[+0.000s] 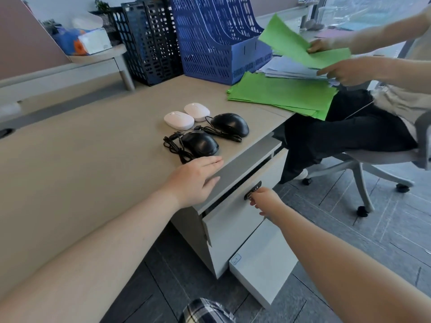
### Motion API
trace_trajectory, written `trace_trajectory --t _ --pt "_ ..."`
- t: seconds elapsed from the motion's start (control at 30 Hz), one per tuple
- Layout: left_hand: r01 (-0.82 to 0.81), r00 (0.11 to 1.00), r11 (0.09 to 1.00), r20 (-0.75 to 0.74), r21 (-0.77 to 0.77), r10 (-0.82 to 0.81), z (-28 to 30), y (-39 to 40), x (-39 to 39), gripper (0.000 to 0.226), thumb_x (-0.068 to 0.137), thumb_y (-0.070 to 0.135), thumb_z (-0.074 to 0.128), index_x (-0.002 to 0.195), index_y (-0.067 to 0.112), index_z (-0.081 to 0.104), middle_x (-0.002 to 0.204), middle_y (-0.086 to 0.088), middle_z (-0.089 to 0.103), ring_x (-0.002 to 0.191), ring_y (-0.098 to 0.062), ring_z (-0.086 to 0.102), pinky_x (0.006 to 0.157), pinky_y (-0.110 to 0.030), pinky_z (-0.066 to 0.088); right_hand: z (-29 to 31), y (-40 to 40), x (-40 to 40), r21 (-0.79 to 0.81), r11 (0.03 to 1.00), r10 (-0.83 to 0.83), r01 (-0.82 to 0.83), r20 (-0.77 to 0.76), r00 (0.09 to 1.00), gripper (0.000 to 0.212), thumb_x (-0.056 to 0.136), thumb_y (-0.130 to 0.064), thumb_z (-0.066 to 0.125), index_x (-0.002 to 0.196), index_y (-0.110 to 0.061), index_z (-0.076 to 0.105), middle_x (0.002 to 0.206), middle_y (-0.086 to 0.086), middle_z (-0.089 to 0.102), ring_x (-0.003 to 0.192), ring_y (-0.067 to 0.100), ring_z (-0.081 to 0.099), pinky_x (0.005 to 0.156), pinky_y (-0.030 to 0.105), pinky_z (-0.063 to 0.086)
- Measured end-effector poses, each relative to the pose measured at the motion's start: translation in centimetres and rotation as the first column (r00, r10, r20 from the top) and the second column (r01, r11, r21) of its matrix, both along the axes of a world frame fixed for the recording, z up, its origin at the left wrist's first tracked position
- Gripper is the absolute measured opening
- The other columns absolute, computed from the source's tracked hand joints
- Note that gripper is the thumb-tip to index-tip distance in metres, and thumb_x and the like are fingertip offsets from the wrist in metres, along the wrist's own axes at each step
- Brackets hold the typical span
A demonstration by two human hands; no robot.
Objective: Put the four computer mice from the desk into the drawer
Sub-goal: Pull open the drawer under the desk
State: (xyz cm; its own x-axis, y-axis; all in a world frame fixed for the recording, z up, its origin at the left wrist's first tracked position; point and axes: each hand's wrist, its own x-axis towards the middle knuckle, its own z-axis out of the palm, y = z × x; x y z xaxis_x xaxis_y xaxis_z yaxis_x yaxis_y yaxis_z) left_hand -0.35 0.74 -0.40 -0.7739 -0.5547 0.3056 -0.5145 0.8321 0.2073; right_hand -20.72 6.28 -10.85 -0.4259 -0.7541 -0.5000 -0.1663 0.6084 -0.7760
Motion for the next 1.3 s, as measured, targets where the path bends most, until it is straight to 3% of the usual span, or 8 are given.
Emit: trace_trajectory --t 0.13,0.23,0.37,0.53,0.77,1.0,1.2,1.3 --pt "-0.026 0.999 1.0 0.027 0.007 0.026 0.1 0.5 -0.1 0.045 0.088 0.023 0.051 0.13 0.008 0.058 0.136 -0.007 0.058 0.126 -0.022 0.054 0.099 -0.041 0.05 1.3 2.1 -1.0 -0.148 0.958 0.061 -0.246 -0.733 0.678 0.029 0.095 -0.019 0.044 0.123 -0.013 0.051 0.125 0.003 0.055 0.124 0.024 0.039 0.093 0.04 0.046" --pt "-0.082 0.995 0.995 0.06 0.064 0.078 0.2 1.1 -0.5 0.045 0.096 0.022 0.049 0.14 0.012 0.047 0.148 -0.001 0.045 0.136 -0.016 0.041 0.11 -0.036 0.04 2.4 1.2 -1.1 -0.122 0.88 0.2 -0.459 -0.78 0.593 0.033 0.098 -0.023 0.037 0.119 -0.013 0.06 0.126 0.0 0.06 0.132 0.022 0.041 0.11 0.039 0.034" --pt "-0.15 0.974 0.979 0.191 0.136 0.123 0.7 1.7 -0.9 0.051 0.1 0.026 0.043 0.149 0.016 0.031 0.158 0.006 0.026 0.143 -0.012 0.025 0.117 -0.032 0.027 4.0 0.5 -0.6 0.161 0.848 0.4 -0.505 -0.82 0.41 0.049 0.101 -0.034 0.029 0.073 -0.015 0.065 0.076 -0.002 0.062 0.102 0.02 0.058 0.115 0.036 0.025" --pt "-0.221 0.949 0.961 0.263 0.165 0.173 1.7 2.3 -1.1 0.054 0.1 0.029 0.041 0.151 0.018 0.024 0.16 0.008 0.018 0.145 -0.012 0.02 0.116 -0.03 0.023 5.4 1.5 -1.2 0.246 0.855 0.452 -0.456 -0.785 0.424 0.045 0.1 -0.038 0.031 0.076 -0.014 0.061 0.078 0.003 0.054 0.09 0.025 0.057 0.067 0.032 0.044" --pt "-0.284 0.902 0.945 0.379 0.163 0.206 2.7 3.6 -1.1 0.061 0.1 0.034 0.041 0.153 0.017 0.015 0.162 0.008 0.008 0.146 -0.016 0.015 0.116 -0.03 0.019 7.1 5.9 -3.4 0.451 0.796 0.58 -0.404 -0.758 0.297 0.037 0.099 -0.023 0.034 0.097 -0.008 0.068 0.087 0.003 0.059 0.089 0.027 0.06 0.069 0.03 0.045" --pt "-0.317 0.902 0.926 0.367 0.207 0.227 2.7 4.6 -0.5 0.062 0.099 0.033 0.043 0.152 0.017 0.016 0.161 0.008 0.009 0.147 -0.014 0.014 0.118 -0.03 0.016 6.7 10.3 -5.9 0.558 0.775 0.632 -0.298 -0.696 0.34 0.031 0.088 -0.024 0.044 0.058 -0.016 0.045 0.061 -0.004 0.045 0.068 0.024 0.053 0.056 0.028 0.041" --pt "-0.312 0.907 0.927 0.355 0.21 0.225 3.0 4.9 -0.5 0.058 0.1 0.033 0.042 0.151 0.015 0.022 0.161 0.005 0.015 0.147 -0.013 0.015 0.117 -0.029 0.016 6.7 10.9 -6.1 0.589 0.748 0.663 -0.305 -0.67 0.334 0.03 0.094 -0.03 0.041 0.08 -0.011 0.06 0.076 0.0 0.052 0.07 0.025 0.052 0.059 0.03 0.044" --pt "-0.314 0.92 0.933 0.3 0.176 0.253 3.4 4.8 -0.6 0.044 0.098 0.032 0.044 0.137 0.013 0.046 0.146 -0.003 0.044 0.134 -0.023 0.04 0.106 -0.037 0.038 7.1 9.7 -5.7 0.5 0.792 0.605 -0.351 -0.722 0.337 0.038 0.096 -0.035 0.039 0.095 -0.01 0.067 0.083 0.001 0.053 0.077 0.025 0.051 0.066 0.032 0.045"
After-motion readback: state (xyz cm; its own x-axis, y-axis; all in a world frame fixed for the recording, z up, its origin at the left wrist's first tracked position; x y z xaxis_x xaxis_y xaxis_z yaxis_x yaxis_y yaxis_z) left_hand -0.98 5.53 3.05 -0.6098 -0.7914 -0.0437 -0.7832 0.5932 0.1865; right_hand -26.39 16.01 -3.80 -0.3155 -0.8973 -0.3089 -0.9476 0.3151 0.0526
